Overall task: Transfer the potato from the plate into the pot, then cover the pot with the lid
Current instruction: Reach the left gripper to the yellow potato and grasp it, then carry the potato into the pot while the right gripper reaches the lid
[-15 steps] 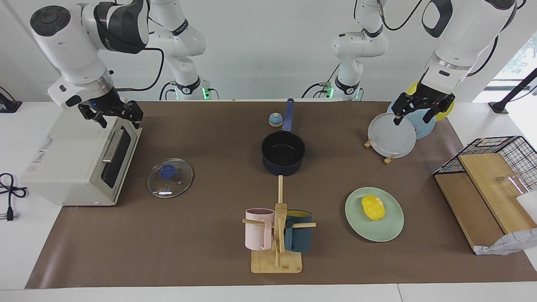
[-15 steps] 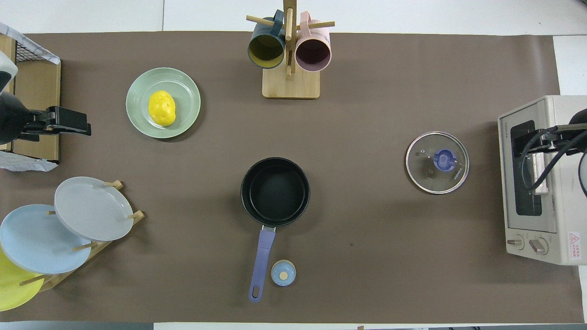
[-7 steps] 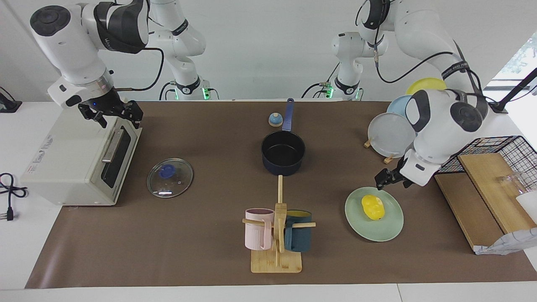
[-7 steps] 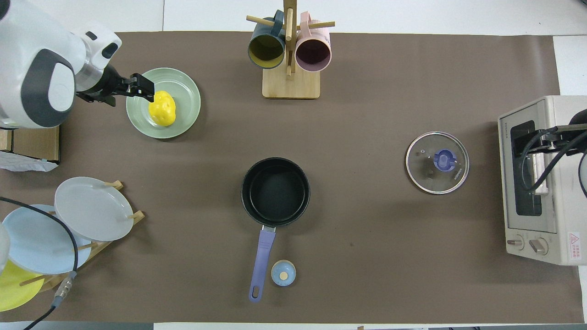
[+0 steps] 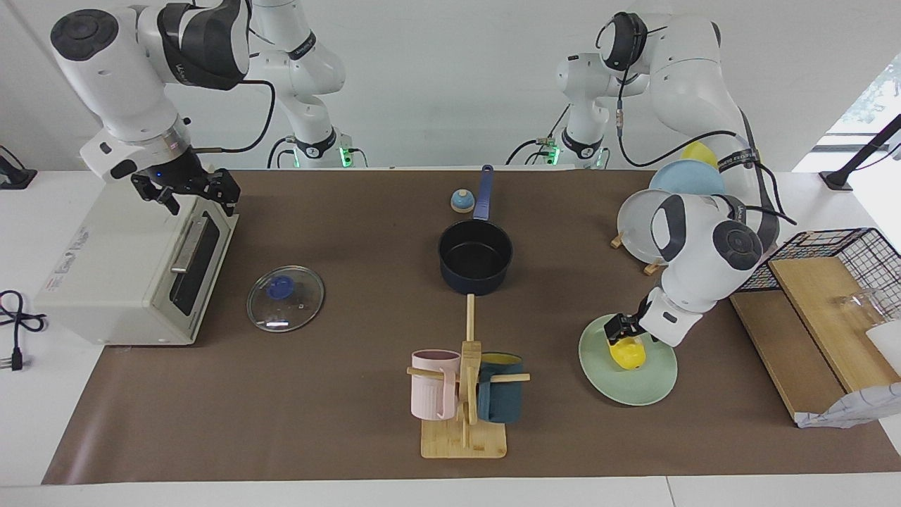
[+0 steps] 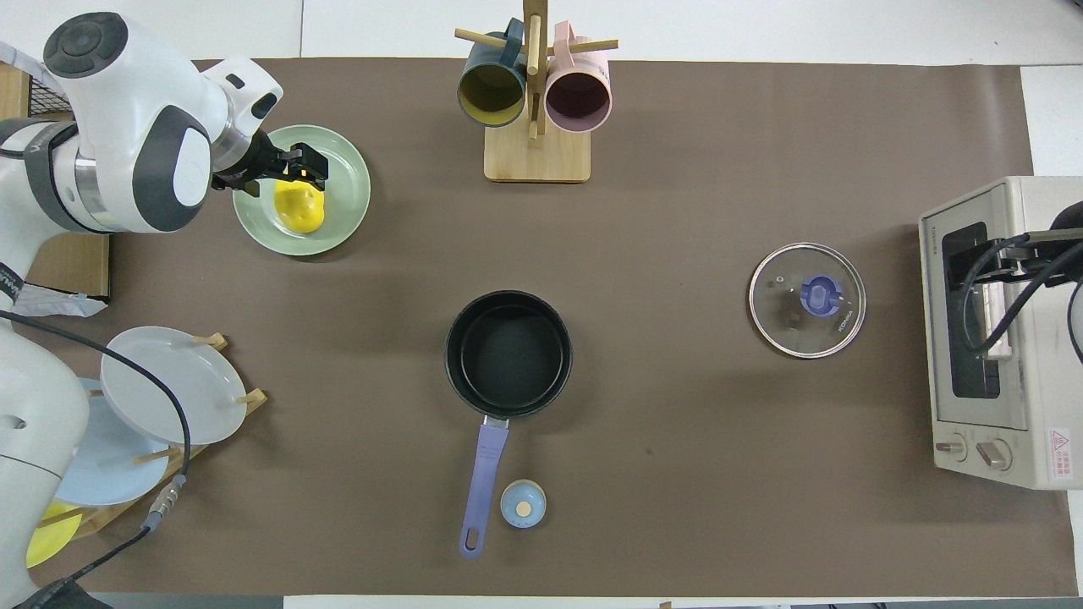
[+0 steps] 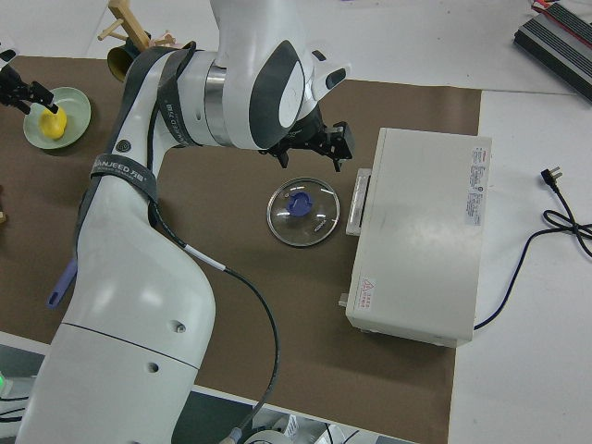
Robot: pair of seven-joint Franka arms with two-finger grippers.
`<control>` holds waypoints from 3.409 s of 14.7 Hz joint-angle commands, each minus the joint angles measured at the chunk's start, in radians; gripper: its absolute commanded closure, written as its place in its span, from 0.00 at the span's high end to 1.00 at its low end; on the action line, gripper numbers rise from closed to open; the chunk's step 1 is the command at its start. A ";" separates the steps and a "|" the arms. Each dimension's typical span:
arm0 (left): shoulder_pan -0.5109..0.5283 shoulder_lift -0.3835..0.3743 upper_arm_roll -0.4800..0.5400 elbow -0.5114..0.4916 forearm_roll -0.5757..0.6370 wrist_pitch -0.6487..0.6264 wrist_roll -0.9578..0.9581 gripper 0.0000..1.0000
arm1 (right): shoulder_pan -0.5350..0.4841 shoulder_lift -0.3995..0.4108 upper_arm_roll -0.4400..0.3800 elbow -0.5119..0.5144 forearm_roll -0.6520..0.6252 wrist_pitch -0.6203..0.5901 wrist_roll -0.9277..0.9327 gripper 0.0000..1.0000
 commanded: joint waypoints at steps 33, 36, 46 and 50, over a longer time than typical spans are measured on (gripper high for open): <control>-0.369 -0.515 0.004 -0.428 -0.057 -0.026 -0.464 0.00 | 0.061 0.145 0.017 -0.211 0.145 0.445 -0.312 1.00; -0.487 -0.587 0.004 -0.683 -0.054 0.220 -0.541 0.00 | 0.065 0.182 0.017 -0.240 0.146 0.535 -0.318 1.00; -0.597 -0.415 0.006 -0.713 0.038 0.407 -0.695 0.00 | 0.073 0.158 0.017 -0.423 0.160 0.690 -0.299 1.00; -0.609 -0.375 0.006 -0.711 0.050 0.428 -0.702 0.00 | 0.068 0.138 0.015 -0.479 0.160 0.719 -0.302 1.00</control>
